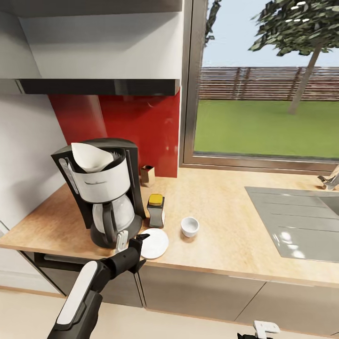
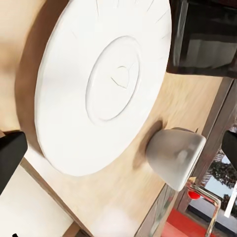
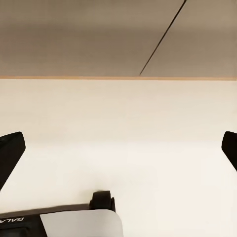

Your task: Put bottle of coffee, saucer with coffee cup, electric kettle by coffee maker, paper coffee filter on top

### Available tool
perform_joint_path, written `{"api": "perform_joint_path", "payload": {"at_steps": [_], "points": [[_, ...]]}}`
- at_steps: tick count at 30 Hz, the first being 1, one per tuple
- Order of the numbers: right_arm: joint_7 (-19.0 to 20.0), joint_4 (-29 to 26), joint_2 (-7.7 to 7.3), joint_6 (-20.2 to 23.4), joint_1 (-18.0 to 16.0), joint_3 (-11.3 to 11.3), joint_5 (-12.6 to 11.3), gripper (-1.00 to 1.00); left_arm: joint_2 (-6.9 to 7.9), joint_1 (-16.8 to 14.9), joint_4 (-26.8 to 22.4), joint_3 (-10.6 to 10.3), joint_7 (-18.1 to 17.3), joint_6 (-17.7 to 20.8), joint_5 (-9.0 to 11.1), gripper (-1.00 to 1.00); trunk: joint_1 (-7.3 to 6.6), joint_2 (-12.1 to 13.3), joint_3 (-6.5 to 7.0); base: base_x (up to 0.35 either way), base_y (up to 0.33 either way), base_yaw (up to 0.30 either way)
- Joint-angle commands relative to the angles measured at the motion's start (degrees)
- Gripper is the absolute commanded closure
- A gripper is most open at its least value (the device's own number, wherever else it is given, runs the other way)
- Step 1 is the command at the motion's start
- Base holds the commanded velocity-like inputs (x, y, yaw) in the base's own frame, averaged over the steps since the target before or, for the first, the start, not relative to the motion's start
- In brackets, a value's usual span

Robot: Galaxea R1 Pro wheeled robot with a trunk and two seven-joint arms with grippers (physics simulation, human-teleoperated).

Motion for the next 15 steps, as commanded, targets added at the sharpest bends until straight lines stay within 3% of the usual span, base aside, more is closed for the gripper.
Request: {"api": "perform_joint_path", "payload": {"at_steps": [1, 6, 15], "points": [[0.30, 0.03, 0.00, -0.21, -0.05, -0.50, 0.38, -1.00, -0.02, -0.02, -0.05, 0.06, 0.43, 0.13, 0.15, -1.00, 0.02, -0.07, -0.09, 0.000, 0.000, 0.000], [0.30, 0.03, 0.00, -0.21, -0.05, -0.52, 0.40, -1.00, -0.02, -0.04, -0.05, 0.07, 0.43, 0.17, 0.17, -1.00, 0.02, -0.07, -0.09, -0.058, 0.054, 0.000], [0.30, 0.03, 0.00, -0.21, -0.05, -0.51, 0.43, -1.00, -0.02, -0.04, -0.07, 0.07, 0.43, 0.20, 0.20, -1.00, 0.02, -0.07, -0.09, -0.157, 0.201, 0.000]]}}
